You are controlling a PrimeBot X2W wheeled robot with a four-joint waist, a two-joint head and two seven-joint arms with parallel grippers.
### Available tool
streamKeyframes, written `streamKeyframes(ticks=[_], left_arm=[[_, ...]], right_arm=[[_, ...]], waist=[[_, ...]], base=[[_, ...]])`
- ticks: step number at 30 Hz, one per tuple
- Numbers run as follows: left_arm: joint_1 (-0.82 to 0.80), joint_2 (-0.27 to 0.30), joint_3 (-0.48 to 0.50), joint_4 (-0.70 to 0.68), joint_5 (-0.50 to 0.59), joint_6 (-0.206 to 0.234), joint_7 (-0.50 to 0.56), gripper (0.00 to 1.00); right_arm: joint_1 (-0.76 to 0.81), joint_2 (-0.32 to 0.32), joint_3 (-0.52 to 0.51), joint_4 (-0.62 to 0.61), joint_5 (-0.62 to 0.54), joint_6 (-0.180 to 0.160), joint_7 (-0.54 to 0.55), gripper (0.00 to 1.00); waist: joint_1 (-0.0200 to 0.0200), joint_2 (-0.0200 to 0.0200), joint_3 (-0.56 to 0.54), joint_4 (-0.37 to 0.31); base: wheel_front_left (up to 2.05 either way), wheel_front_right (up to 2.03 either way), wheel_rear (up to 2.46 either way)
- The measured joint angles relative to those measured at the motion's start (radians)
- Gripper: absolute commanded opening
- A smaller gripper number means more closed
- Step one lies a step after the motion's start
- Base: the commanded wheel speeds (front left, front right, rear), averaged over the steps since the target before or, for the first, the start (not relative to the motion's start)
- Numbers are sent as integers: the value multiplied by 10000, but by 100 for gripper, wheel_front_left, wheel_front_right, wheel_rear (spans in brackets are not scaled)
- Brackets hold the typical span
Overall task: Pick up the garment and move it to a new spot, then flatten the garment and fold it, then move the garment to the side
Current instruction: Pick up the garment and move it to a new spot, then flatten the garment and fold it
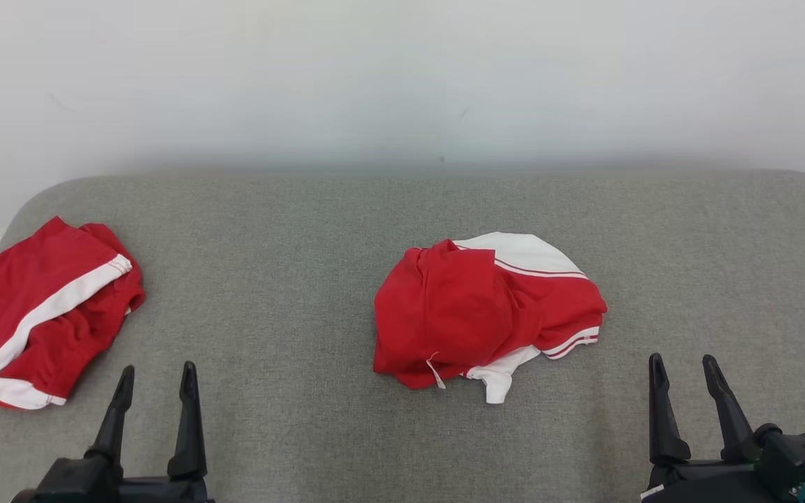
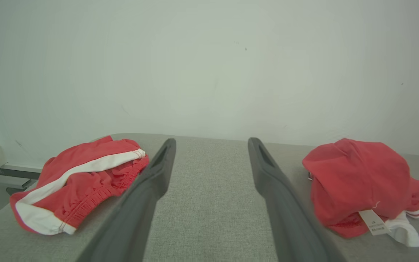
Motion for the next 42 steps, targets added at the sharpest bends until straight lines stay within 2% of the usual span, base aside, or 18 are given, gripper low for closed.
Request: streamKeyframes(ticks=[6, 18, 42], left_arm=[[242, -196, 226, -31, 589, -240, 0, 100], [315, -569, 610, -19, 1018, -583, 0, 100], [362, -892, 1055, -25, 1578, -757, 0, 100]], right_arm=[[0, 0, 38, 27, -2, 0, 0, 100], [-13, 0, 127, 121, -31, 0, 0, 100], [-63, 0, 203, 207, -42, 0, 0, 100]], waist=[[0, 0, 23, 3], [0, 0, 21, 0], [1, 0, 250, -110]], base=[[0, 0, 0], [0, 0, 0], [0, 0, 0]])
